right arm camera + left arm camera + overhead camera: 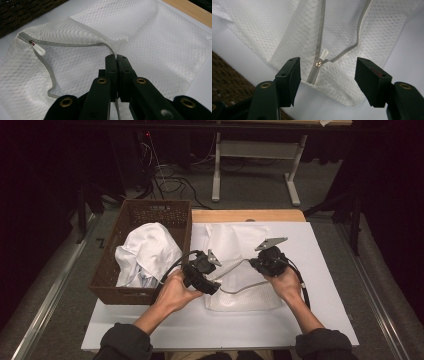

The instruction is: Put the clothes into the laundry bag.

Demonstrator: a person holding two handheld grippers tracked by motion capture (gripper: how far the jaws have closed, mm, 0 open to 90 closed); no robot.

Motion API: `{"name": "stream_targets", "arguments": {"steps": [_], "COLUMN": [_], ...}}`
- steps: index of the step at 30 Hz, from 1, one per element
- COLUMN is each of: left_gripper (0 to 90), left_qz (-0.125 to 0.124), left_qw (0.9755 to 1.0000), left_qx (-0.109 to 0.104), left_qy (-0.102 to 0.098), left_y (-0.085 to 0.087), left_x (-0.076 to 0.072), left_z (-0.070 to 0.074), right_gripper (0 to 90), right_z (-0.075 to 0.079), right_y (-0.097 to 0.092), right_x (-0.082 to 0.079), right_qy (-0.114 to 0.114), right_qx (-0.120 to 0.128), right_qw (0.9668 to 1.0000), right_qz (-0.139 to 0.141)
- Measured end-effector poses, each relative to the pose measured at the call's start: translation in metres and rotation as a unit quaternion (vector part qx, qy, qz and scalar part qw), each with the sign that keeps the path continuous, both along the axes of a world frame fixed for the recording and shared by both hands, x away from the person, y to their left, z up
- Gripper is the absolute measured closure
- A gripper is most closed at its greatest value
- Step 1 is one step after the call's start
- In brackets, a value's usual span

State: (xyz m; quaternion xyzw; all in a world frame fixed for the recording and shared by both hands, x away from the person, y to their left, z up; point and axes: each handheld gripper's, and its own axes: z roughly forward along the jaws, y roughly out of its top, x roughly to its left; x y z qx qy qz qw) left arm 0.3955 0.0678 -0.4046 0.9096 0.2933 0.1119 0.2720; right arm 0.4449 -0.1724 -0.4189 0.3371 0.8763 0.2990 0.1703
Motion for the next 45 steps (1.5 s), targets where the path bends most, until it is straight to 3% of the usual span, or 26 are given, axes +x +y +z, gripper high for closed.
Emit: {"name": "stream_targets", "arguments": {"steps": [7, 12, 17, 23, 31, 39, 45], "left_gripper": [34.9, 35.2, 36.8, 37.4, 38.1, 38.2, 38.1], "left_qz": [0.023, 0.042, 0.054, 0.071, 0.102, 0.120, 0.131], "left_qw": [0.9997, 0.9990, 0.9984, 0.9973, 0.9943, 0.9927, 0.9913], "left_qx": [0.007, -0.008, -0.011, -0.016, -0.029, -0.014, -0.014], "left_qy": [0.005, 0.012, 0.007, 0.011, 0.009, 0.005, 0.009], "left_y": [0.018, 0.032, 0.039, 0.052, 0.074, 0.082, 0.089], "left_x": [0.007, 0.010, 0.013, 0.017, 0.024, 0.027, 0.031], "left_z": [0.009, 0.014, 0.018, 0.024, 0.036, 0.036, 0.036], "right_gripper": [89.5, 89.5, 89.5, 89.5, 89.5, 89.5, 89.5], "right_z": [0.003, 0.003, 0.006, 0.006, 0.004, 0.002, 0.002], "right_y": [-0.002, -0.004, -0.008, -0.011, -0.010, -0.012, -0.013], "right_x": [0.000, 0.000, 0.000, 0.001, 0.000, 0.000, 0.001], "right_qy": [-0.002, -0.002, -0.003, 0.000, -0.001, -0.003, 0.000], "right_qx": [0.003, 0.004, 0.020, 0.023, 0.019, 0.017, 0.022], "right_qw": [1.0000, 1.0000, 0.9998, 0.9997, 0.9998, 0.9998, 0.9997], "right_qz": [0.005, 0.003, 0.000, -0.006, -0.005, -0.004, -0.011]}}
